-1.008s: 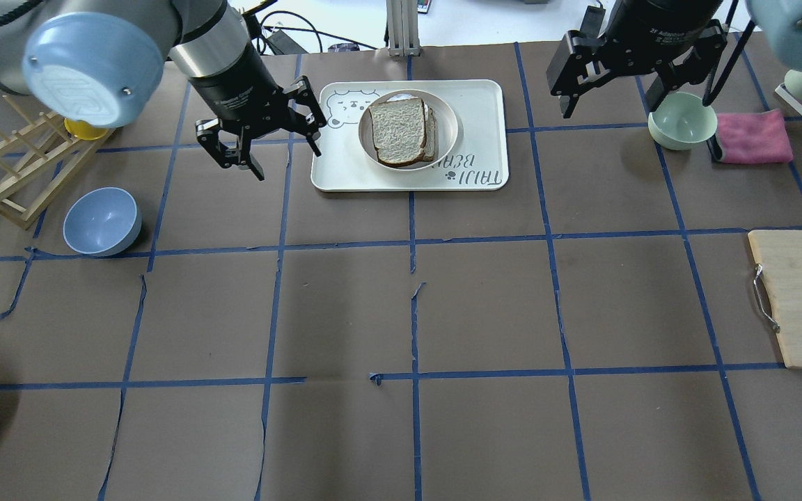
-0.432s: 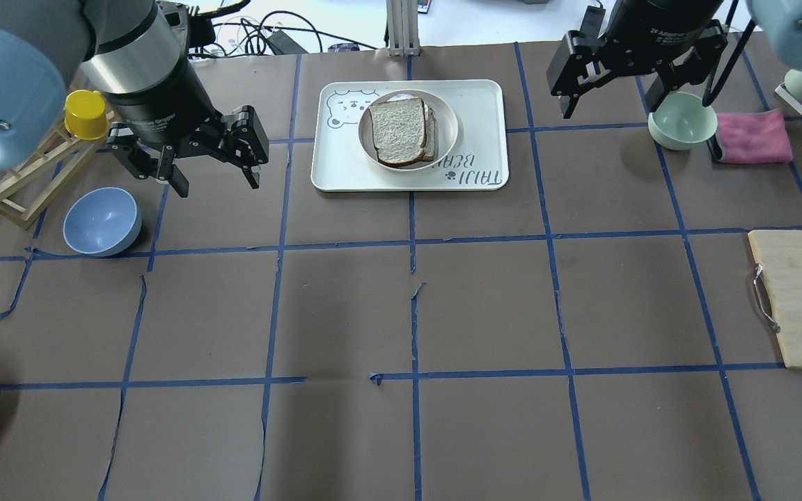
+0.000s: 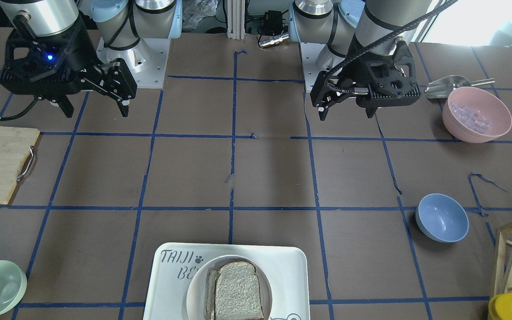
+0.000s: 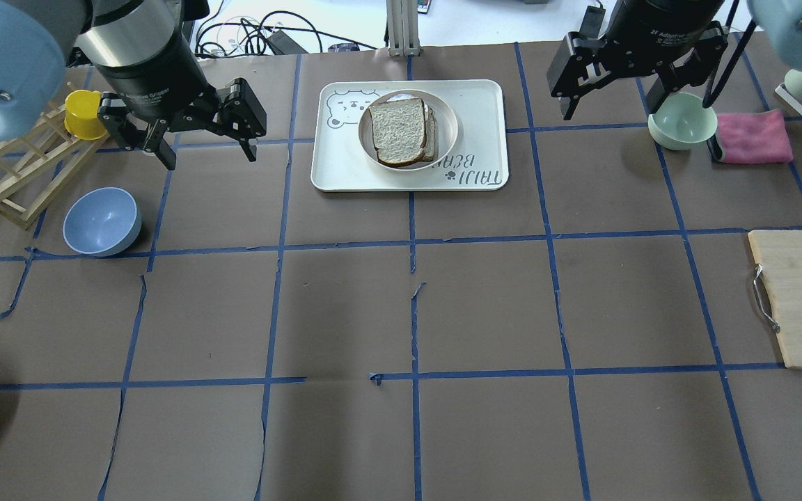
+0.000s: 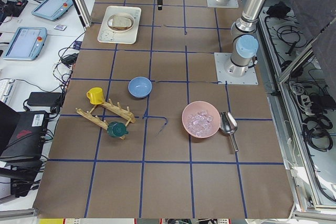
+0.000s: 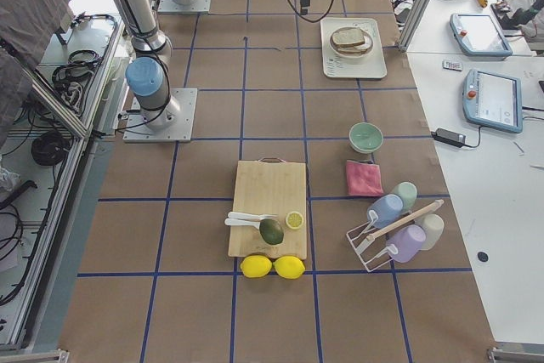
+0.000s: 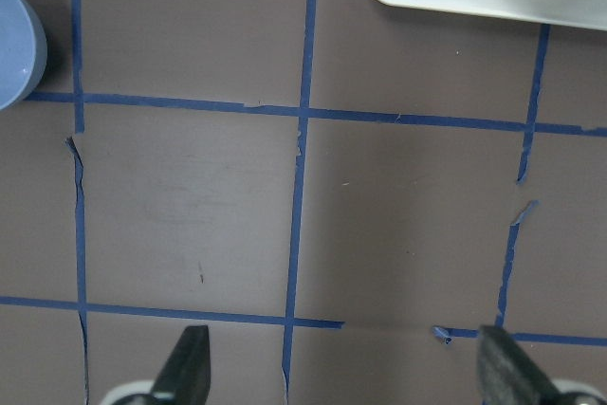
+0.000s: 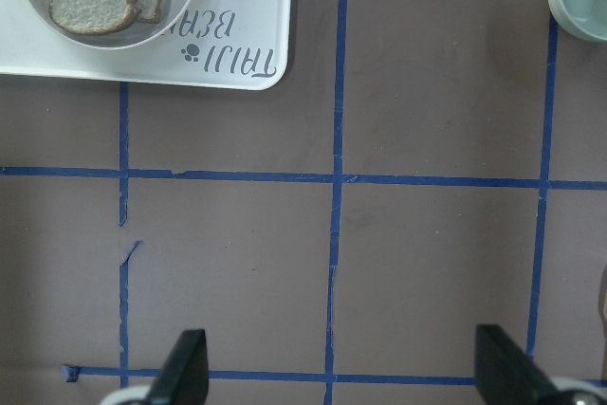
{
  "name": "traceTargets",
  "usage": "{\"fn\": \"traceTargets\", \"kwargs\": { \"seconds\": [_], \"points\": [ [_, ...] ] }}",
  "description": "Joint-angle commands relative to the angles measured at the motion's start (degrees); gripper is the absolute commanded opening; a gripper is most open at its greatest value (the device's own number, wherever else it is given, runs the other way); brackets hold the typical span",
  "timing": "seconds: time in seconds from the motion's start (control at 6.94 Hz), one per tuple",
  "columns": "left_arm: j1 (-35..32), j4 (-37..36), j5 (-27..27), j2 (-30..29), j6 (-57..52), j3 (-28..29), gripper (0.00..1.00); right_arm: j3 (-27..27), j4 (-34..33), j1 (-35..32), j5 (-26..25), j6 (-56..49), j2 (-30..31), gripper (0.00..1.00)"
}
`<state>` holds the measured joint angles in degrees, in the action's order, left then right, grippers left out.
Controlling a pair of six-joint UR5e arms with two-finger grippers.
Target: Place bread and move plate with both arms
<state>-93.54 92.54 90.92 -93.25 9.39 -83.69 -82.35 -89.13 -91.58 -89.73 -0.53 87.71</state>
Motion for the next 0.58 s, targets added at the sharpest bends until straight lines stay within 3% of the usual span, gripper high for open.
{"fn": "traceTargets", "kwargs": {
  "seconds": [0.0,0.43],
  "points": [
    [0.03,0.0,-0.04,-2.37,0.98,3.18,1.0,0.0,0.01,0.0,0.08,0.0,0.0,1.0],
    [-0.06,0.09,-0.04,-1.93,0.8,3.1,1.0,0.0,-0.07,0.0,0.08,-0.09,-0.08,1.0]
  ]
}}
